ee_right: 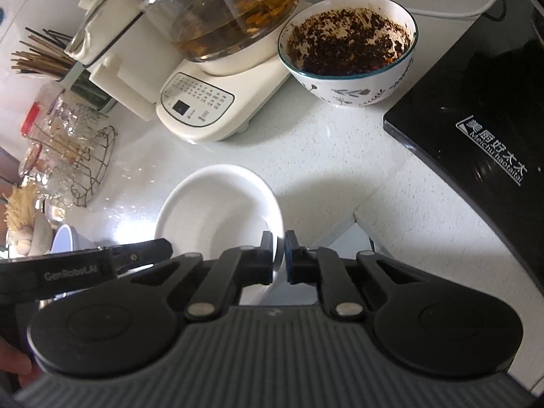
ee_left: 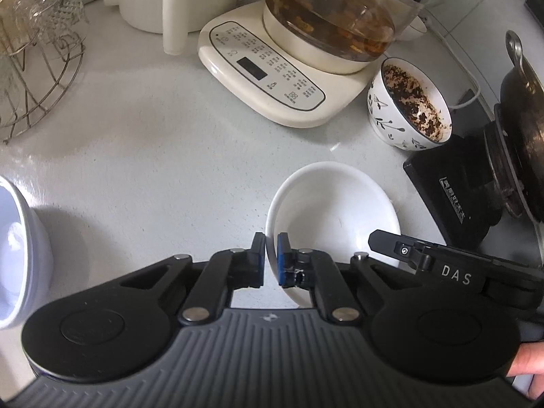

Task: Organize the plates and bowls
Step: 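Close both grippers on the rim of the small white dish, then lift the small white dish and carry it onto the nested bowls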

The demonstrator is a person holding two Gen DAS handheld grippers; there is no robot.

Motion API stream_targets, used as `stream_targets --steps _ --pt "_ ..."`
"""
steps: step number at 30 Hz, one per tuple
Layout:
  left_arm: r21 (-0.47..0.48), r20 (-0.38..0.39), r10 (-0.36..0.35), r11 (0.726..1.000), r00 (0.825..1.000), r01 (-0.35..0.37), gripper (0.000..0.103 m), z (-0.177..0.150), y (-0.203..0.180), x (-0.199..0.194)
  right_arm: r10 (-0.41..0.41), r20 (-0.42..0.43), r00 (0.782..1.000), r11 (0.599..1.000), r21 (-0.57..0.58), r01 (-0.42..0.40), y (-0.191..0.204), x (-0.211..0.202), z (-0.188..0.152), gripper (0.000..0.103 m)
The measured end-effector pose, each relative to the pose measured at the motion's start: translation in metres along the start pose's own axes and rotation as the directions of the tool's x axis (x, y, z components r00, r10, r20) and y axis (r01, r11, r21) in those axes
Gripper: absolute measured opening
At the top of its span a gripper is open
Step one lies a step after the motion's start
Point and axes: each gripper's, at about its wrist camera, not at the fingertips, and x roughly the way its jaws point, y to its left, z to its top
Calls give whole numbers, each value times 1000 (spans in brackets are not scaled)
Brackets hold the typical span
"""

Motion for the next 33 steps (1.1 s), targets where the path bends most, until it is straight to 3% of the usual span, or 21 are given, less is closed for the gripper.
stream_targets --steps 10,19,33 --pt "-67 54 -4 998 999 8 8 -4 4 -29 45 33 998 996 -73 -42 16 -24 16 9" --pt "-106 136 -17 994 991 31 8 0 22 -80 93 66 993 989 -122 -85 50 -44 25 9" --pt "-171 274 25 985 962 23 8 -11 77 -161 194 77 978 956 -237 -171 131 -53 30 9"
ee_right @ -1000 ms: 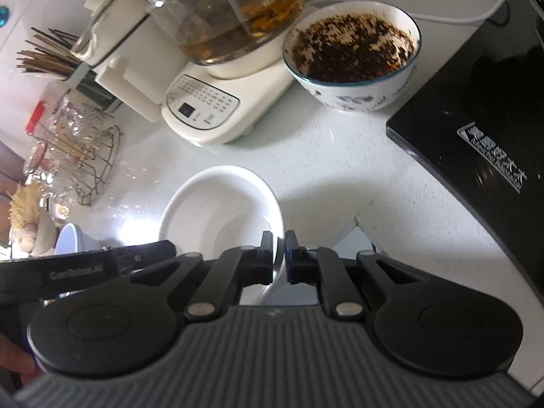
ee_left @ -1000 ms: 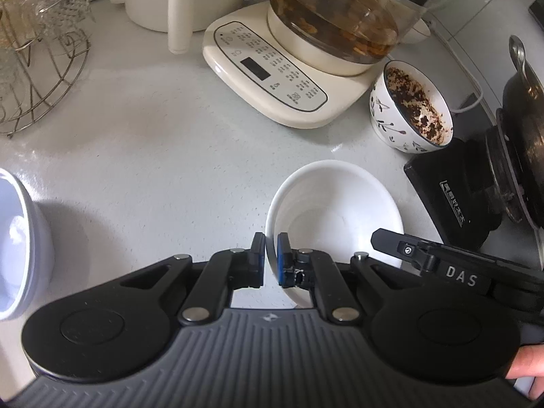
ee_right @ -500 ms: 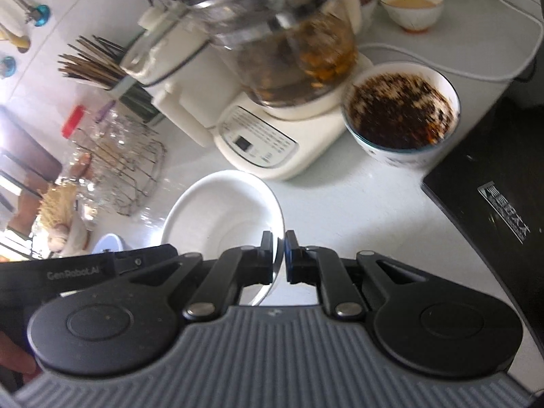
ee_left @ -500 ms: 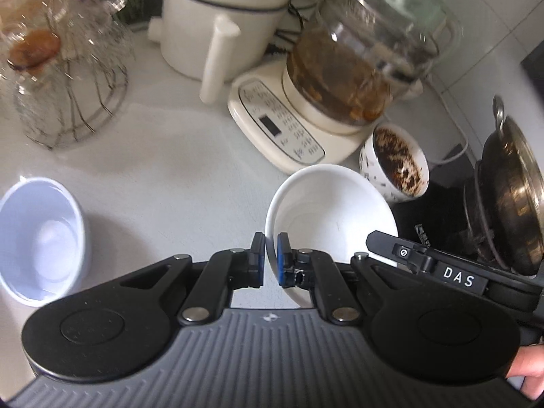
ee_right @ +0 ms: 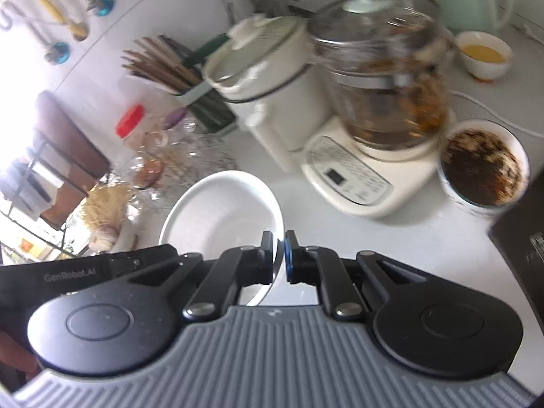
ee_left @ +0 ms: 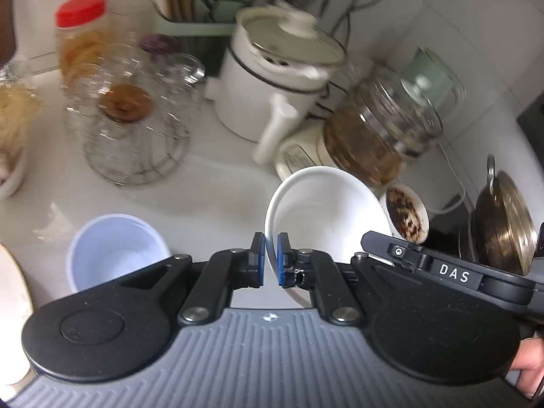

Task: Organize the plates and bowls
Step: 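Lift the small white dish and carry it onto the nested bowls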

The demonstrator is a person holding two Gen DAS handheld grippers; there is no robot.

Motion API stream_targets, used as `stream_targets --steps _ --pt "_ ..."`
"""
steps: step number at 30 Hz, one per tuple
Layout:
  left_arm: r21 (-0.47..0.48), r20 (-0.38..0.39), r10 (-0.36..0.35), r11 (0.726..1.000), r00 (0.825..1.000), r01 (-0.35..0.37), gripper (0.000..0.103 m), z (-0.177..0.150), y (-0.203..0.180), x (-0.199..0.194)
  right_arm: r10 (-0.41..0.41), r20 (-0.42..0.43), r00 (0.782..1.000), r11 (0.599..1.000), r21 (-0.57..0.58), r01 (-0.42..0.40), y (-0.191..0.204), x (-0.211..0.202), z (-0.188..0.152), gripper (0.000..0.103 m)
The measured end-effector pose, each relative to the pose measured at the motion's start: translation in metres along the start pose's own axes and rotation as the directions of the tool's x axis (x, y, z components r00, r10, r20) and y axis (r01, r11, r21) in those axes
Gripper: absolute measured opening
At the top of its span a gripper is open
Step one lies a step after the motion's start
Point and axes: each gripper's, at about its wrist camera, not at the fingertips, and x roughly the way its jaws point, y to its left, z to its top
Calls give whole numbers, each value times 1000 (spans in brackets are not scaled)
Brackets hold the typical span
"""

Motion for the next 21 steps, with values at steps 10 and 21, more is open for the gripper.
stream_targets --steps 10,21 --pt "-127 85 98 988 992 -86 9 -5 69 -41 74 -48 996 986 -149 -81 79 39 8 9" --pt "-257 34 197 949 980 -182 9 -33 142 -36 74 -182 980 958 -261 -121 127 98 -19 10"
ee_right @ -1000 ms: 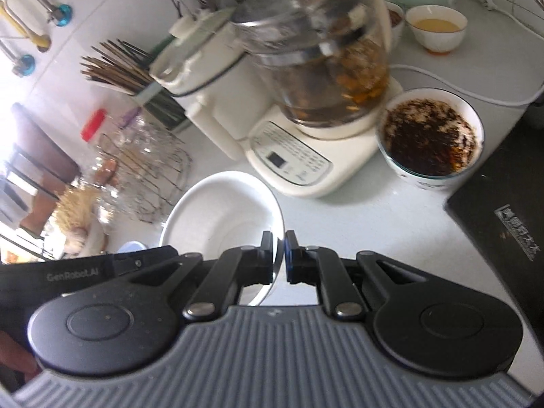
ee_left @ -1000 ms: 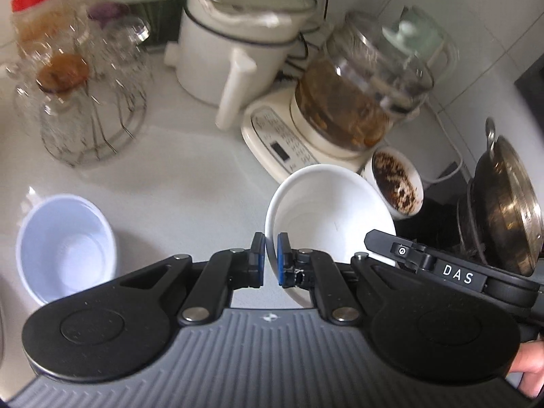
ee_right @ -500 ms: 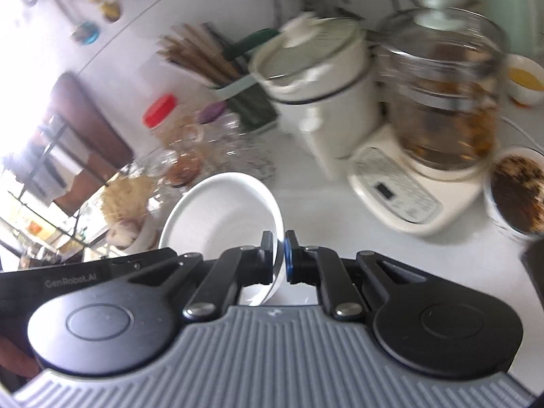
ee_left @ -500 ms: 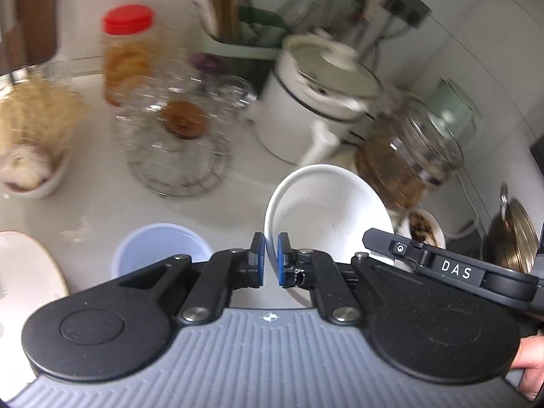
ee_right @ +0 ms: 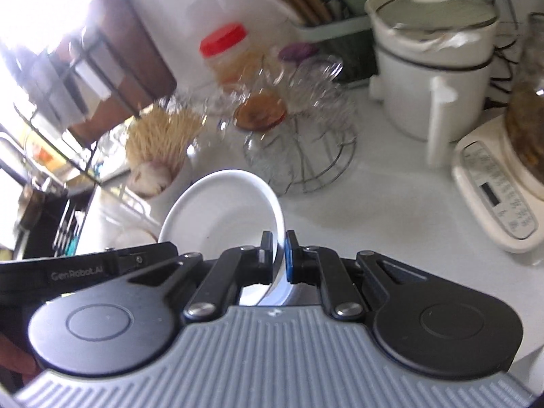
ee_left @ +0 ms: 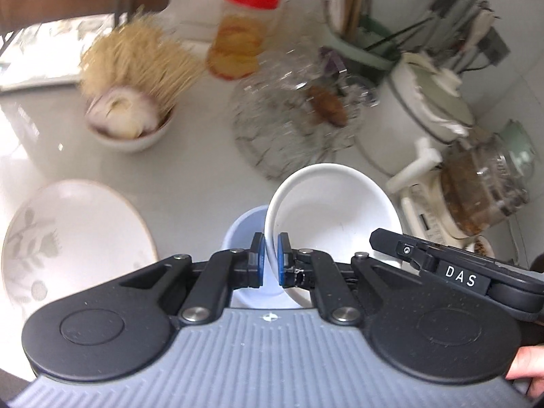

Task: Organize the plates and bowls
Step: 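Lift the small white dish and carry it onto the nested bowls, then open both grippers, then close them on the rim of the nested bowls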

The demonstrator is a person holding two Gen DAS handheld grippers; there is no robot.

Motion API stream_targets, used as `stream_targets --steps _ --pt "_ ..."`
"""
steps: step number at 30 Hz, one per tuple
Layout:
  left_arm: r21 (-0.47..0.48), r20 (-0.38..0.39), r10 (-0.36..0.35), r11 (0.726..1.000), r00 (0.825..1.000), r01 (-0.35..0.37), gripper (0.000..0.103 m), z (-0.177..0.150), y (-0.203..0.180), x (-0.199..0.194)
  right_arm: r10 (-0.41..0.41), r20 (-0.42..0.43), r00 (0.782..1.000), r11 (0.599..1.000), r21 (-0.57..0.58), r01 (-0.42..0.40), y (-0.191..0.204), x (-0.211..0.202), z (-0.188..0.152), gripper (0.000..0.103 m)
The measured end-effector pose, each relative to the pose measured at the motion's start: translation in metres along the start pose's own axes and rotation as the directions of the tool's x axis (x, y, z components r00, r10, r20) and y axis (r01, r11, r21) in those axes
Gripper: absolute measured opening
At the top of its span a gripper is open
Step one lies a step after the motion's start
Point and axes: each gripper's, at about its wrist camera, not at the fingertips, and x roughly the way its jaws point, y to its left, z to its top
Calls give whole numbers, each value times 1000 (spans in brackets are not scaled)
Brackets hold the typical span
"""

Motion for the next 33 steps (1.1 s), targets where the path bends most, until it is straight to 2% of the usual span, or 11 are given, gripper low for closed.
stream_targets --steps 7,15,22,23,24,25,26,27,28,30,33 --pt "-23 -40 36 999 999 -37 9 -13 21 21 -11 -45 999 999 -34 9 8 24 -9 10" --pt "-24 -48 42 999 998 -44 9 -16 23 37 -22 -82 996 999 -41 19 1 39 -12 12" --pt "-35 -60 50 998 997 -52 10 -17 21 42 -10 -75 997 1000 -25 8 -5 39 -5 12" --pt "-42 -63 49 998 997 -52 13 -18 21 42 -8 -68 998 1000 -20 7 -7 38 -4 12" --pt "-49 -61 47 998 997 -50 21 -18 22 42 -7 -62 998 1000 -16 6 -9 37 -3 12" --pt "-54 -58 46 997 997 -50 35 -19 22 42 -9 -60 998 1000 -9 9 -11 36 -2 13" --pt "-54 -55 51 997 997 -54 42 -20 22 42 -10 -60 998 1000 -2 10 -14 36 0 15" --pt "-54 -51 58 997 997 -61 49 -20 22 41 -6 -62 998 1000 7 6 -17 37 1 24" --pt "-54 -45 64 996 997 -66 50 -20 22 41 3 -62 998 1000 22 -2 -20 38 2 36" --pt "-60 -46 68 996 997 -70 52 -21 24 43 16 -67 998 999 47 -13 -26 42 2 46" --pt "-77 -50 82 993 995 -85 53 -23 27 47 43 -100 994 995 94 -33 -33 51 2 46"
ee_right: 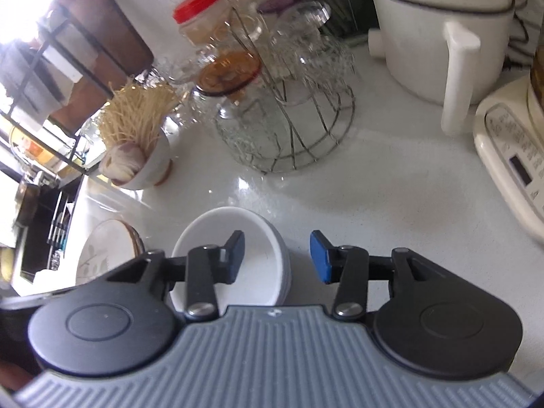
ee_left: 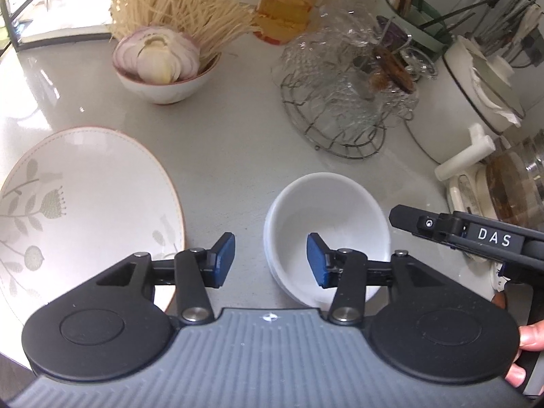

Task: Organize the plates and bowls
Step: 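Open both grippers, then close them on the rim of the nested bowls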

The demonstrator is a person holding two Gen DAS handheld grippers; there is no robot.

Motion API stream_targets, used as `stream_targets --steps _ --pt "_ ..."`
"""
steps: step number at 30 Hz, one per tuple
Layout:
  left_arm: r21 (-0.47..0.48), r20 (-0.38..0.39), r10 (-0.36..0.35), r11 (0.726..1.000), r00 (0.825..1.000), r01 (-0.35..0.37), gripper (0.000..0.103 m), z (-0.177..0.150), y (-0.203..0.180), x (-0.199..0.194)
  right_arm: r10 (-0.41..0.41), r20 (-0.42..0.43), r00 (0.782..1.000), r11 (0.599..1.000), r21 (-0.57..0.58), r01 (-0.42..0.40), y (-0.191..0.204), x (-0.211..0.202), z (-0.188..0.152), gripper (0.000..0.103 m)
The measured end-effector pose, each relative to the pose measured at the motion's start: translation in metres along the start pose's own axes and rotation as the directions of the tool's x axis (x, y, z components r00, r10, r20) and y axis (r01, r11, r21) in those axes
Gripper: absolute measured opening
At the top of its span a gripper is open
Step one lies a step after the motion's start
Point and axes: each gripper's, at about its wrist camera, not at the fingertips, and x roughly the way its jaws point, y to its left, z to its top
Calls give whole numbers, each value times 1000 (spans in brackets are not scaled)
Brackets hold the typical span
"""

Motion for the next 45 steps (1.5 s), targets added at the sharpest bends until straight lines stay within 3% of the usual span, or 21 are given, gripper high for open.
stream_targets --steps 14,21,27,41,45 --pt "-28 5 5 1000 1000 -5 53 0 2 13 69 -155 985 991 124 -50 -17 41 -6 44" --pt "-19 7 5 1000 1000 -5 53 1 -1 15 78 -189 979 988 145 -51 -19 50 -7 26" --pt "-19 -4 -8 1000 1000 8 52 0 -1 19 85 -195 977 985 161 -54 -23 50 -8 18" --pt "-21 -63 -41 999 997 40 51 -2 -4 34 62 -166 984 984 175 -32 -27 40 -13 18" --pt "-1 -71 -40 999 997 40 45 -2 -9 39 59 -158 986 983 179 -30 -28 36 -15 18"
